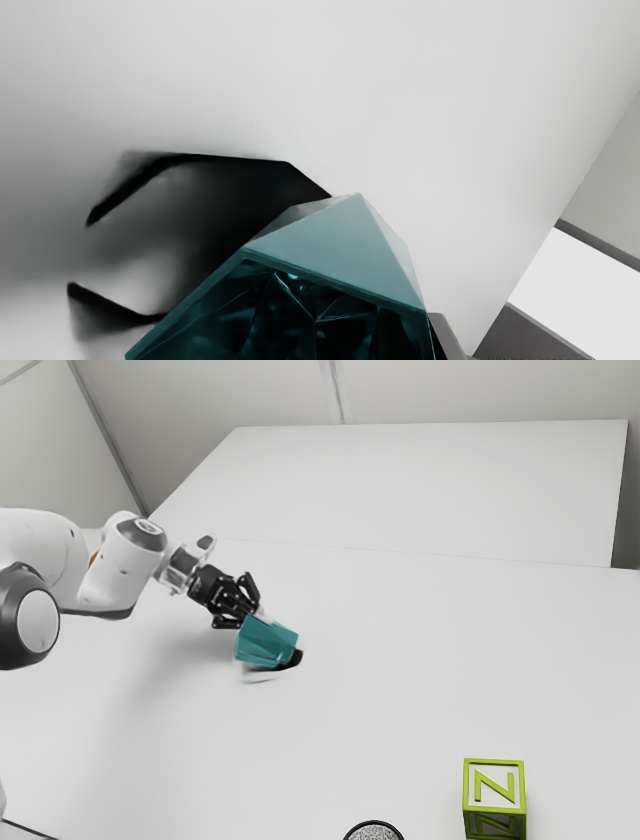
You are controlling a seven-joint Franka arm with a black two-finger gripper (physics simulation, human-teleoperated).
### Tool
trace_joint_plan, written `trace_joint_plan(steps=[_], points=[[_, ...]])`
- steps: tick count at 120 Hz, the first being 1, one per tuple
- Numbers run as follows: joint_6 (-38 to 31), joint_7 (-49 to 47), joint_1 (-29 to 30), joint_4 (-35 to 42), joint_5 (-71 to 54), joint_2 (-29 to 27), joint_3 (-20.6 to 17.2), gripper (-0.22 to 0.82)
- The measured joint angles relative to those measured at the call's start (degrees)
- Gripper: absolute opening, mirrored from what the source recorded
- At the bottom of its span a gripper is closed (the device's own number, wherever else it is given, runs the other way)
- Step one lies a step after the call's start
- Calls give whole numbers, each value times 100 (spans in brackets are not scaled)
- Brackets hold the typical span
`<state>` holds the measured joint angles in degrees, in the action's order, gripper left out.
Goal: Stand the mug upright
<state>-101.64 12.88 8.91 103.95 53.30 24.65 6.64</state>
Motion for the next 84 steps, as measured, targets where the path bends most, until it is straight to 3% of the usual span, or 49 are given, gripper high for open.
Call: trace_joint_plan(steps=[20, 55, 84], points=[[-65, -18, -2, -25, -313, -100, -138, -16], [-821, -122, -105, 0, -2584, -776, -829, -17], [-1325, -553, -576, 402, -4236, -1320, -903, -18]])
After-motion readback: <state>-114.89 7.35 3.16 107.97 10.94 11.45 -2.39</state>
